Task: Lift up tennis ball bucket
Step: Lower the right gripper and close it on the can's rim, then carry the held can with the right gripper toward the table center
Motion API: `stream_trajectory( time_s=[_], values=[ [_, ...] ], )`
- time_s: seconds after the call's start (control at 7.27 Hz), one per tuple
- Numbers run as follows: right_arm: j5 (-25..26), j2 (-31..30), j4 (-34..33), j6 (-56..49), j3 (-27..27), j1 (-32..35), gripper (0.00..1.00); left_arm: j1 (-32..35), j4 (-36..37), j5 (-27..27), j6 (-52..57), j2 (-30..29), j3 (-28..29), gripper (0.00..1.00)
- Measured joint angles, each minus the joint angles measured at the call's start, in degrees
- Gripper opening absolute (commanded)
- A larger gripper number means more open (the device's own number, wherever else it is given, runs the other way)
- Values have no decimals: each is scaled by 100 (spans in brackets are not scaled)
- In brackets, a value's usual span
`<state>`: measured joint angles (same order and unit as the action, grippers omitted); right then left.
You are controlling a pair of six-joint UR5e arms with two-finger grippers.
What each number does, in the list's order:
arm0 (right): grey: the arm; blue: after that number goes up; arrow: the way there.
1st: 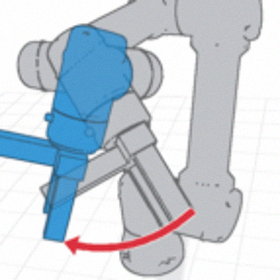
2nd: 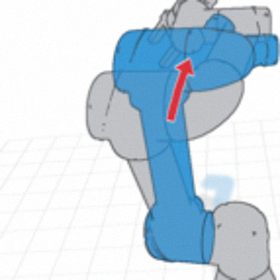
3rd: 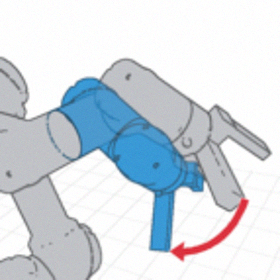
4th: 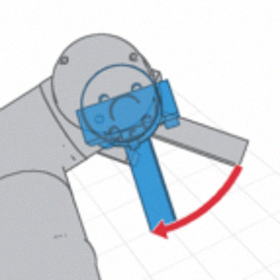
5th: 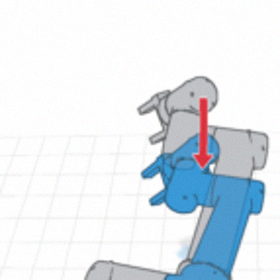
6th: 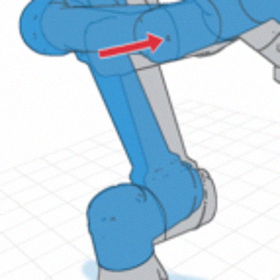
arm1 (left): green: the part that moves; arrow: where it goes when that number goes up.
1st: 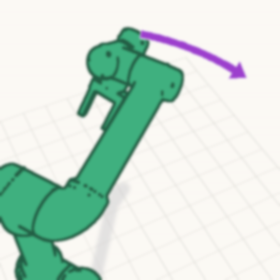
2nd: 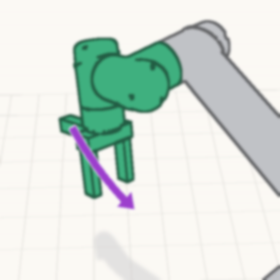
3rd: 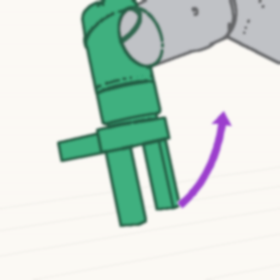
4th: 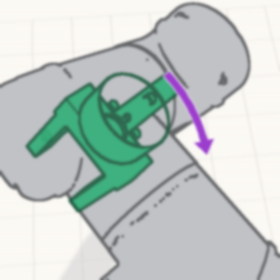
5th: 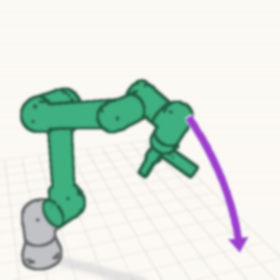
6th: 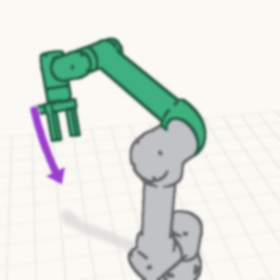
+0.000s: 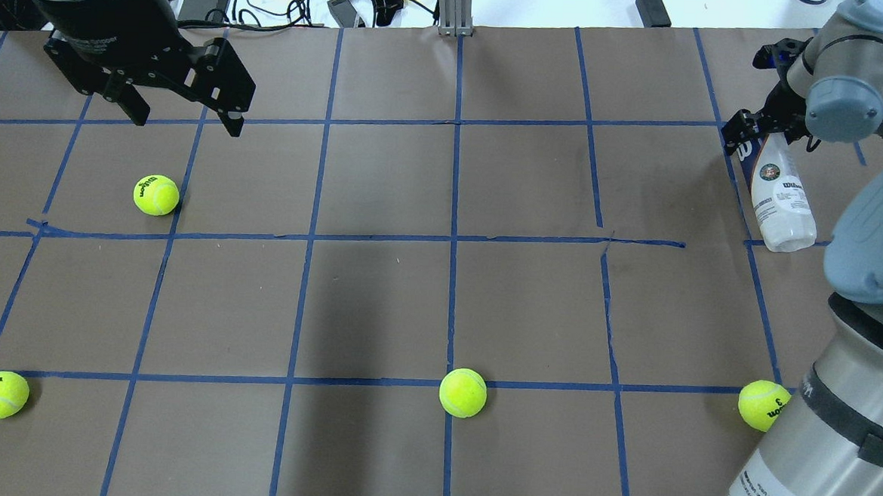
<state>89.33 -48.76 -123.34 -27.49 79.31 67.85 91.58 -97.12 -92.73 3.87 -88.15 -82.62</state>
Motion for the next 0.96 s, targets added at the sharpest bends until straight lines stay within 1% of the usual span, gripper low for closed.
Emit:
stream_trajectory(
  time_s=[0.28,0.96],
  values=[
    [-3,-14,6,-2,-3,-5,70,0,0,0,0,0,0,100],
    [-54,-134,19,48,-68,30,70,0,0,0,0,-3,0,100]
  ],
)
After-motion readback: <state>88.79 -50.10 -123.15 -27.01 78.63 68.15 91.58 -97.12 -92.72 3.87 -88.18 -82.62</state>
